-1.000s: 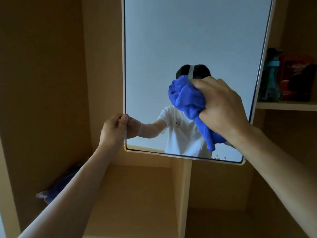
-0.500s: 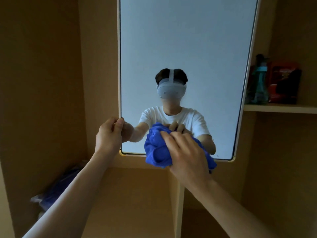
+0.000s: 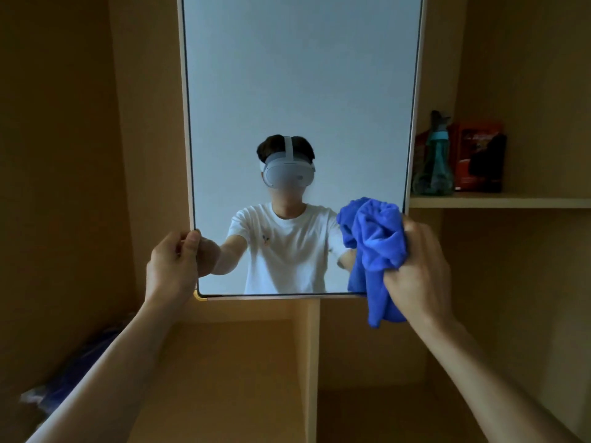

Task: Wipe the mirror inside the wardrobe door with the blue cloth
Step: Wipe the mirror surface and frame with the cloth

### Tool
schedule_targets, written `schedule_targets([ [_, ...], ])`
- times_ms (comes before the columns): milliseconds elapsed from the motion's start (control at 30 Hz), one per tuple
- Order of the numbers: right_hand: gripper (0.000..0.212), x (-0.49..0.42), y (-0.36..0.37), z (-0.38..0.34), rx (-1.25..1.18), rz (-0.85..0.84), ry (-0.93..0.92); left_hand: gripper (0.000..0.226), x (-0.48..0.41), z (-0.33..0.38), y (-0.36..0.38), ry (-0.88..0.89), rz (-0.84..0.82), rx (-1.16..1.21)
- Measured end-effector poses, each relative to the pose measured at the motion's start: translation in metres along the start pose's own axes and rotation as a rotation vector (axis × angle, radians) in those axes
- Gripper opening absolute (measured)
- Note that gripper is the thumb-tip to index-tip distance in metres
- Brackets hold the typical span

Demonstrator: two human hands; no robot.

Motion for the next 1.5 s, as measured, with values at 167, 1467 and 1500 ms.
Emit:
schedule_targets([
  [167, 0.014, 0.004, -0.025, 0.012, -0.097, 0.143, 0.006, 0.020, 0.001, 0.002, 0.000, 0.015, -0.021, 0.004],
  [1467, 0.019, -0.036, -0.001, -0.032, -0.276, 0.237, 0.079, 0.027, 0.012, 0.006, -0.011, 0.033, -0.039, -0.005],
  [1500, 0.034, -0.033, -0.005, -0.022, -0.246, 0.284, 0.160, 0.027, 0.012, 0.006, -0.011, 0.034, -0.033, -0.003],
])
Point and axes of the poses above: each hand's wrist, its own x-axis away from the middle knuckle, its own y-axis out of the palm, z = x × y, the point moved 9 cm from there along -x, towards the middle knuckle, and after that the axes turned 12 degrees about -x, right-handed, at the moved point
